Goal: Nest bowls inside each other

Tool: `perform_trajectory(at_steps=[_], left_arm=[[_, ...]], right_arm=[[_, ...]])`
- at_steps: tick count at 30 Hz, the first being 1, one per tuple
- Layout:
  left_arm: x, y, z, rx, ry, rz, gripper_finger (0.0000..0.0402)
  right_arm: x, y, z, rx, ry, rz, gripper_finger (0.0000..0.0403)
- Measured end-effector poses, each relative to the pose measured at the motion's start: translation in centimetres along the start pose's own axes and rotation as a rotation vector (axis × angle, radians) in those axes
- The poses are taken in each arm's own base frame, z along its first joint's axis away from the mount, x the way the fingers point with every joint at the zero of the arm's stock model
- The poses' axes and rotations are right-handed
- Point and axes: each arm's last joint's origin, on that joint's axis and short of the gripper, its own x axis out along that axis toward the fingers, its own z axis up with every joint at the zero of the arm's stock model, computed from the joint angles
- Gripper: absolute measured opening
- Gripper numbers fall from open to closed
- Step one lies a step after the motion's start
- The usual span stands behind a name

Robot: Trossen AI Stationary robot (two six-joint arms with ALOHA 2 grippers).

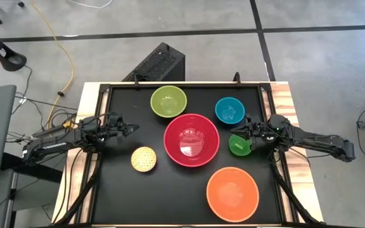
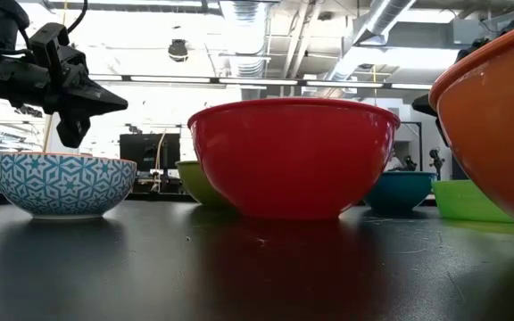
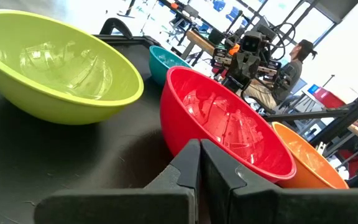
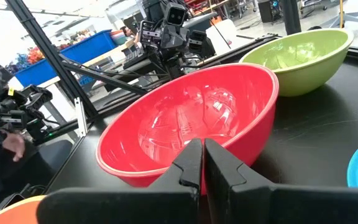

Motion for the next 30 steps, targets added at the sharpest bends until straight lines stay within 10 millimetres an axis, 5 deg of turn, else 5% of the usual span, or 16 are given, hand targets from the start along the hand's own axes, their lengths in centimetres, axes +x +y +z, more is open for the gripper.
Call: perform_trajectory(at_steps=[11,23,30], left_arm=[[0.0,0.0,0.0,-0.015,0.0,0.0,0.0],[0.01,0.22,0.11,-0.488,-0.06,0.06,0.0],[-0.06,0.49,0.54,-0.447,-0.192,0.158,0.0]], right_arm=[[0.0,0.0,0.0,0.0,0.0,0.0,0.0033],[-0.02,-0.04,0.29,-0.021,-0.035,-0.02,0.0033],[-0.02,0.45,0.92,0.012,-0.1,0.027,0.0033]])
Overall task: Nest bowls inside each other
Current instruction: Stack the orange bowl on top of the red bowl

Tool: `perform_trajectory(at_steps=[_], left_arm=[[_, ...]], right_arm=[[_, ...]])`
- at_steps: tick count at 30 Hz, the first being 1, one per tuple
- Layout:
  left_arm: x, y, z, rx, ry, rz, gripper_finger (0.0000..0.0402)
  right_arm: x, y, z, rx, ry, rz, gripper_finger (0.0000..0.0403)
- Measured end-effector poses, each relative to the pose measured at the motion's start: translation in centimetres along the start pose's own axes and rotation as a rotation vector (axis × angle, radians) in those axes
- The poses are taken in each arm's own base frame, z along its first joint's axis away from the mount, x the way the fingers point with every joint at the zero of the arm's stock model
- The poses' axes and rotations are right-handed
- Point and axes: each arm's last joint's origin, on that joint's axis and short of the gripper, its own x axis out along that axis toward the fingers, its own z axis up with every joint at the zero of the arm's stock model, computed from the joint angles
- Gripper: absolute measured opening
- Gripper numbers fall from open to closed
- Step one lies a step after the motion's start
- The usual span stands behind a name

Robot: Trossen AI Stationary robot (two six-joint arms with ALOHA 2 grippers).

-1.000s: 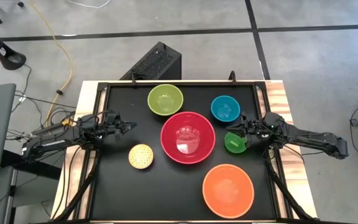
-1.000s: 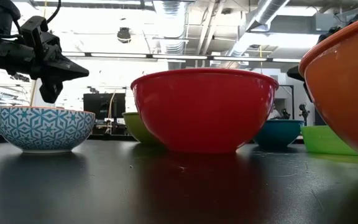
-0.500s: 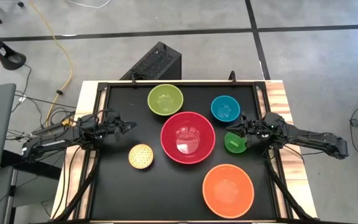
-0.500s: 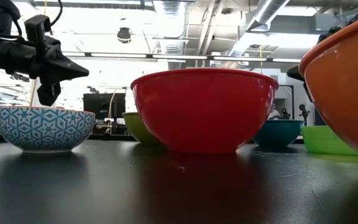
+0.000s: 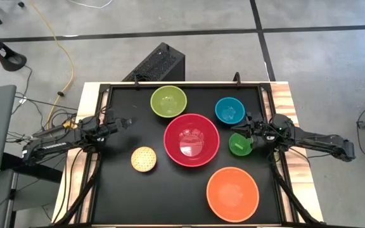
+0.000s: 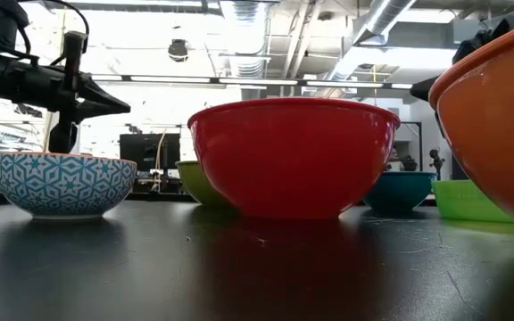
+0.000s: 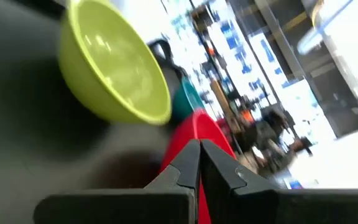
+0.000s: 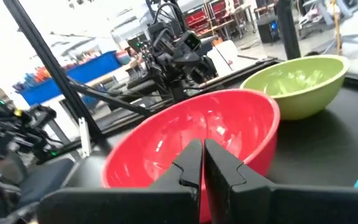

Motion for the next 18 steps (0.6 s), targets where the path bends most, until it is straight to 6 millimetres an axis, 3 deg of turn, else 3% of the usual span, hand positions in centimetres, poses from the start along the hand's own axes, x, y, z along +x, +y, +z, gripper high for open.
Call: perform_trajectory(at_steps=[6,13,18], left_arm=[[0.0,-0.3,0.4,0.049,-0.066,-0.012,0.0],[-0.1,-1.4,0.5,0.207,-0.001,-0.191,0.0],[0.2,-1.2,0.2,0.338,0.025,-0.174,0.0]], right_arm=[[0.0,0.3,0.7,0.093,-0.089,-0.006,0.0033],[-0.4,2.3,4.0,0.323,-0.299,0.142,0.0033],[0.5,4.2,6.5,0.406,-0.212,0.201,0.0028]])
